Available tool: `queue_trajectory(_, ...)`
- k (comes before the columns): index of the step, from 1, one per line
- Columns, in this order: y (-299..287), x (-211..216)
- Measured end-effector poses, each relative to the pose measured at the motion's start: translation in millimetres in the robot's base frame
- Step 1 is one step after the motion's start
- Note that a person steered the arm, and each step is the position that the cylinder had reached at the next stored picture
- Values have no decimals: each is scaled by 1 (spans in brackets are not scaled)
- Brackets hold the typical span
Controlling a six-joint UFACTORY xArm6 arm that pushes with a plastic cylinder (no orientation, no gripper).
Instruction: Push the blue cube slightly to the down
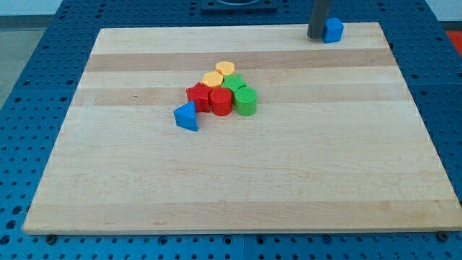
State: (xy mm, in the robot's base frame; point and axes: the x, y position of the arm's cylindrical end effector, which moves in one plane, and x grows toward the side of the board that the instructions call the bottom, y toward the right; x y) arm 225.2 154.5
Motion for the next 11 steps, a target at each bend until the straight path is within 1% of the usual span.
queue_trajectory(1, -1, -7)
queue_trajectory(2, -1, -31)
queue_trajectory(4, 3, -34)
queue_trajectory(6, 35, -34)
queue_trajectory(7, 35, -34)
queue_trajectory(9, 25, -34)
queue_trajectory(11, -9, -33)
